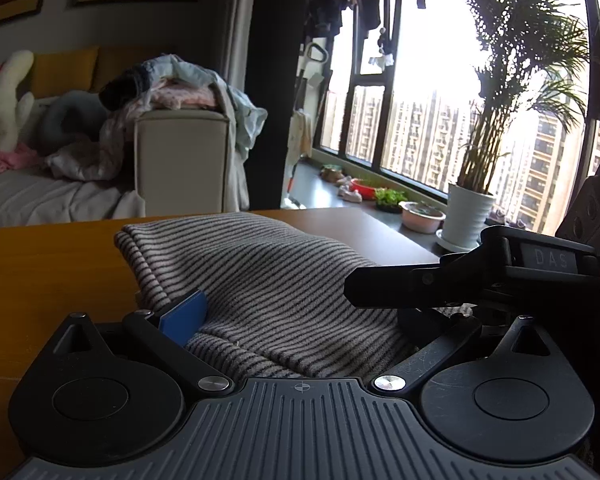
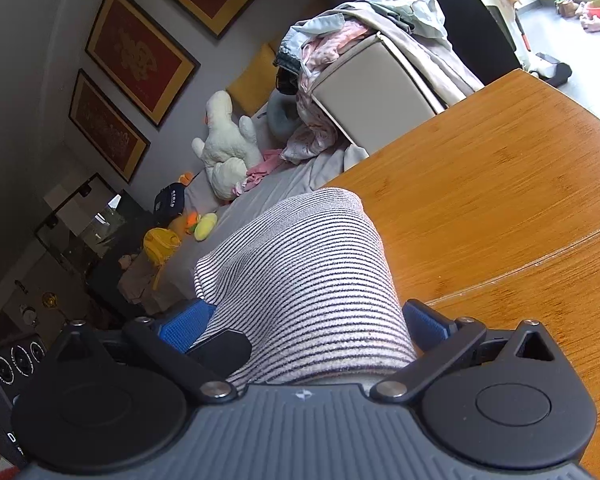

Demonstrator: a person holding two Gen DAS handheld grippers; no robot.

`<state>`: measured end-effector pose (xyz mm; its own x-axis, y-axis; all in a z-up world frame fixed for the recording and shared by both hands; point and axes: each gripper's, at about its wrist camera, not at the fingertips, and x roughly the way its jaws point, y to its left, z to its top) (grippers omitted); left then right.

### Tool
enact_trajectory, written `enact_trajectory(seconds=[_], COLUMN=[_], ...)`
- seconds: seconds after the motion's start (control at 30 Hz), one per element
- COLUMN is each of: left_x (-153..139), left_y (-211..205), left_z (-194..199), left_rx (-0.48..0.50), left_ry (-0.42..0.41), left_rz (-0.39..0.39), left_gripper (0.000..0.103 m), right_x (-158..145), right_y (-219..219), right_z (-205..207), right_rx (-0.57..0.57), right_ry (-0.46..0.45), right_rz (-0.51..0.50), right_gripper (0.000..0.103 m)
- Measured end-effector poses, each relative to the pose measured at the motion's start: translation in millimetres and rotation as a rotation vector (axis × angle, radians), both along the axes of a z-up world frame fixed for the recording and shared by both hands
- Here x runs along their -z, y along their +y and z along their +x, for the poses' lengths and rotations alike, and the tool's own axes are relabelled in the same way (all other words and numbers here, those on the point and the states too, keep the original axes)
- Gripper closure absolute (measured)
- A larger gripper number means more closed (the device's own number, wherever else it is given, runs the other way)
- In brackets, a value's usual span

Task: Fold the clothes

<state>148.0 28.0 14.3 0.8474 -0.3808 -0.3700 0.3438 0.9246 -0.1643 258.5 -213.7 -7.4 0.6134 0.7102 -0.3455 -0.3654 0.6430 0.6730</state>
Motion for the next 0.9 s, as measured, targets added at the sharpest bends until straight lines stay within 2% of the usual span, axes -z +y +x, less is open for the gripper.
enact_trajectory(seconds=[0.1,0.2,0.27,0.33,0.37,0.43,0.5,0.57,0.63,0.7,0.77,0.83,0.9], left_x=[-0.1,0.2,0.0,-0.4,-0.7,-1.5,-4.0,-6.4,-7.9,-6.1,-5.3,-7.7,-21.6], left_y=[1.8,2.9,5.0,7.7,9.1,12.5,18.4,24.3,32.1,46.4,62.1,82.7,99.6], left_z=[-2.2,-3.7,-3.4,-1.4,-0.2,0.2,0.0,-0.2,0.5,4.4,6.9,4.9,1.1], left_rx=[0.004,0.014,0.019,0.028,0.032,0.039,0.045,0.05,0.044,0.001,-0.035,-0.046,-0.082], left_ry=[0.0,0.001,0.002,0.005,0.006,0.011,0.025,0.04,0.068,0.143,0.203,0.218,0.176], left_rz=[-0.007,-0.003,-0.016,-0.025,-0.028,-0.04,-0.059,-0.079,-0.099,-0.125,-0.166,-0.258,-0.3], left_gripper=[0.0,0.0,0.0,0.0,0.0,0.0,0.0,0.0,0.0,0.0,0.0,0.001,0.001], right_x=[-5.0,-26.7,-42.8,-57.0,-63.9,-76.9,-84.8,-85.9,-75.2,-61.4,-59.9,-64.4,-65.5], right_y=[-4.8,-5.5,-6.3,-7.2,-5.7,6.9,28.4,51.8,75.0,93.4,99.3,104.3,108.7], right_z=[-0.4,-2.6,-1.4,4.7,8.0,15.4,23.8,31.4,38.8,45.5,45.7,41.5,33.4], right_rx=[0.019,0.086,0.111,0.1,0.09,0.045,-0.013,-0.081,-0.125,-0.145,-0.153,-0.168,-0.178], right_ry=[0.008,-0.085,-0.138,-0.145,-0.149,-0.172,-0.186,-0.188,-0.187,-0.184,-0.199,-0.211,-0.253], right_rz=[-0.047,-0.238,-0.33,-0.328,-0.328,-0.359,-0.4,-0.44,-0.542,-0.648,-0.678,-0.719,-0.759], right_gripper=[0.0,0.002,0.014,0.027,0.03,0.048,0.056,0.057,0.057,0.055,0.055,0.054,0.054])
